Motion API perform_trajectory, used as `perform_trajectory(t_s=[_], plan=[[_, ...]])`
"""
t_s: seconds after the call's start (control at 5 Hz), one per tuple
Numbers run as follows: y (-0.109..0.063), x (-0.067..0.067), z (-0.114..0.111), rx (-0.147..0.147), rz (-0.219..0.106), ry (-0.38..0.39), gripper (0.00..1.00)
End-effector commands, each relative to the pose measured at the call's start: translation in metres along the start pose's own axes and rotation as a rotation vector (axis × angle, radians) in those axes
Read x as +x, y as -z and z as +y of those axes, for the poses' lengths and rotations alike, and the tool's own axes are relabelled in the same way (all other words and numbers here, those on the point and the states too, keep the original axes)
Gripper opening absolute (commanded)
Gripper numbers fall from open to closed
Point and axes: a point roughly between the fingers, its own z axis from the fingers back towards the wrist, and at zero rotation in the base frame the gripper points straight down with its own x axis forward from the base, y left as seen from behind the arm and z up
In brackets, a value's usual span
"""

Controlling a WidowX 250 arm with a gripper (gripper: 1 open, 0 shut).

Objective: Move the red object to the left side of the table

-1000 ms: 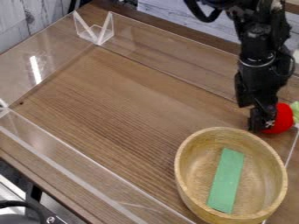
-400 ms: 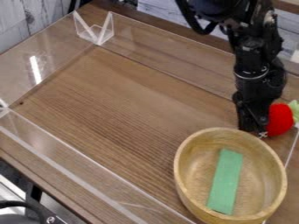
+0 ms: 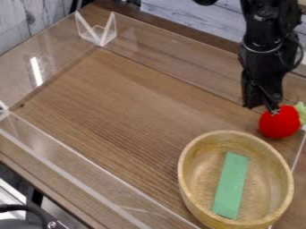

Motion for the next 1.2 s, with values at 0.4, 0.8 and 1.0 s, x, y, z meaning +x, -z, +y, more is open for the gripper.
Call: perform_trajectory(t_s=[0.4,0.8,1.0], plan=[[-0.025,0.012,0.000,0.049,-0.114,0.084,1.00],[-0.042,0.021,0.017,0.111,-0.132,0.034,0.00],[-0.030,0.024,0.020,0.106,-0.127,0.023,1.00]])
